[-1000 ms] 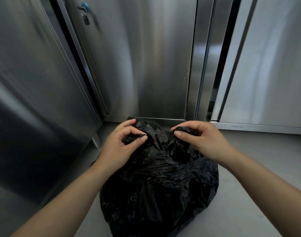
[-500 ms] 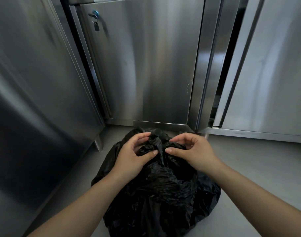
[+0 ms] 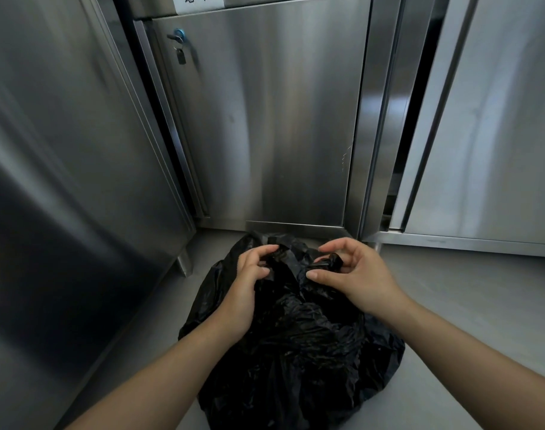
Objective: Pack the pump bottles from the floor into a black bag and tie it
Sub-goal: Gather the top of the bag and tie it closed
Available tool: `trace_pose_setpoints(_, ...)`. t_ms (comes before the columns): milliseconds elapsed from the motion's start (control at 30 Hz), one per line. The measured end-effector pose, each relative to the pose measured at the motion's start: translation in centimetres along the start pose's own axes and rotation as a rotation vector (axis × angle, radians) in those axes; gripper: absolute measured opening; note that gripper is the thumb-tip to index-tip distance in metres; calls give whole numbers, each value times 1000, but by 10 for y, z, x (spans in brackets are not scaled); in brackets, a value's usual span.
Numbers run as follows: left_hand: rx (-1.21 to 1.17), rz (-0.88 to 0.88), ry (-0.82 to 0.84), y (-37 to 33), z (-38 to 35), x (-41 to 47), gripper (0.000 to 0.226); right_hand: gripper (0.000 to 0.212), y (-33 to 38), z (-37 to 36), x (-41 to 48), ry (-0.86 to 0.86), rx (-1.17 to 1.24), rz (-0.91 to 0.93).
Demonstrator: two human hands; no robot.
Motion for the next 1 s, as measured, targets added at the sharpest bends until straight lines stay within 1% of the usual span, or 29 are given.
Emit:
trace_pose_setpoints(33,-25,9,-1,2,1,0,47,47,-2,0,0,-2,7,2)
trace_pose_setpoints(100,26,27,-36,5,2,1,42,40,-4,-3,0,26,14,11)
trace_pose_setpoints(167,154,38,-47,8,4,2,32,30,-6,-6,-2,62,49,24)
trace_pose_setpoints(233,284,7,11,9,6,4,31,26,-9,-7,-3,53,47,48)
trace_pose_setpoints(300,372,-61,45,10,9,4,40,32,-11,-6,-3,33,16,48)
trace_pose_setpoints(367,408,-115,27,9,10,4,43,43,-13,-5,-3,19,20,42)
trace_pose_setpoints(433,405,-153,-1,8,9,3,37,54,-15,-6,-3,21,52,57)
trace_pose_setpoints(500,410,-181,4,7,8,3,30,58,-14,-7,-4,43,14,88)
trace_pose_setpoints(567,430,-190,23,8,7,2,25,56,-13,-6,-5,46,-102,124)
trace_pose_setpoints(633,457,-183,39,8,6,1,22,60,-14,-5,-3,61,-298,164)
trace_pose_setpoints(667,467,-178,44,9,7,0,20,66,-17,-4,-1,90,-358,142)
trace_pose_setpoints(733,487,-174,31,11,9,-2,18,77,-23,-4,1,168,-334,6)
trace_pose_setpoints(800,601,-211,-46,14,14,-3,15,85,-31,-5,2,222,-289,-99)
trace_pose_setpoints(833,672,-225,-88,15,17,-3,14,88,-35,-6,2,241,-290,-119)
trace_pose_setpoints(900,751,-206,-111,18,21,-4,11,87,-39,-10,0,255,-286,-113)
trace_pose_setpoints(1000,724,-157,-71,25,24,-9,19,69,-41,-17,-1,231,-287,-65)
Point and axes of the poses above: each hand's wrist, its own x-axis towards the middle knuckle, its own z-axis out of the back of the hand, y = z × x, the point moved 2 cm from there along x, towards the middle knuckle, and after that the axes turned 4 degrees about z, right-handed, at the moved point
